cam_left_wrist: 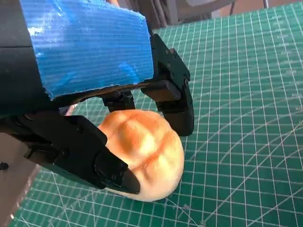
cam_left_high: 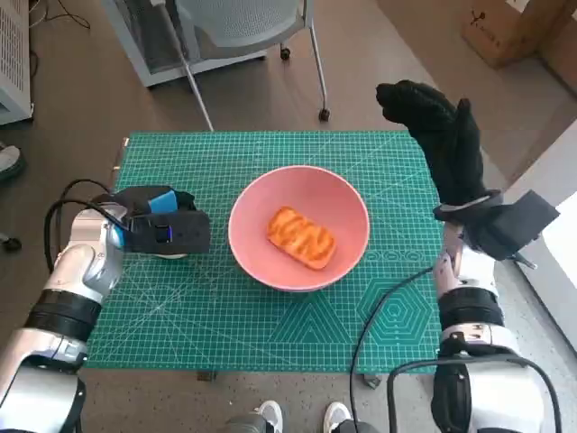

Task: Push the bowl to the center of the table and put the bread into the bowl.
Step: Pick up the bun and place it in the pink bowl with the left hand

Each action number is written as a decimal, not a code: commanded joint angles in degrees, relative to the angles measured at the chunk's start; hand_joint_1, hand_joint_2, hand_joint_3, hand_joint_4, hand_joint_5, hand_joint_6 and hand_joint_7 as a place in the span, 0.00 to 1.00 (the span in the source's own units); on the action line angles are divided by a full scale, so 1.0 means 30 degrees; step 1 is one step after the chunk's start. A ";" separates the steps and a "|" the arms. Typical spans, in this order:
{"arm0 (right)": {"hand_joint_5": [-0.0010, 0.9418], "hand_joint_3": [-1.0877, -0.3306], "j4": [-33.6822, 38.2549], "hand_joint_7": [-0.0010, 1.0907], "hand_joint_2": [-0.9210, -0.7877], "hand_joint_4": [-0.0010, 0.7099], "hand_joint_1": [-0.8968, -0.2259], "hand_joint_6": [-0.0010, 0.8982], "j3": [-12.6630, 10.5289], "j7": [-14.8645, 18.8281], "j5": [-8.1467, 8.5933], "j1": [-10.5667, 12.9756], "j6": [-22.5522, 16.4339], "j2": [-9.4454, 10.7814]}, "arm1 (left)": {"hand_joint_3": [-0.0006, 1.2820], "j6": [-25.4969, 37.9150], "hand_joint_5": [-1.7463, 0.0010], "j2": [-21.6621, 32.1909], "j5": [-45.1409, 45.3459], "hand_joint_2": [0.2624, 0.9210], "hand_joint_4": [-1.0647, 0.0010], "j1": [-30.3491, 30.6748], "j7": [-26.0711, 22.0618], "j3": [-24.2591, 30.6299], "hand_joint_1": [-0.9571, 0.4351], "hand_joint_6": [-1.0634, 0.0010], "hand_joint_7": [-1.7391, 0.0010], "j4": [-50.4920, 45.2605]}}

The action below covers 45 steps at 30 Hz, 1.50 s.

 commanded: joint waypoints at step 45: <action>0.00 0.59 0.0036 0.00 0.00 0.26 0.40 0.35 0.0275 -0.0097 0.0099 0.0631 0.0238 0.0049 | 0.04 0.0000 0.31 -0.2886 -0.2698 0.97 0.33 -0.0577 -0.2929 0.1429 0.69 0.31 0.44 -1.3700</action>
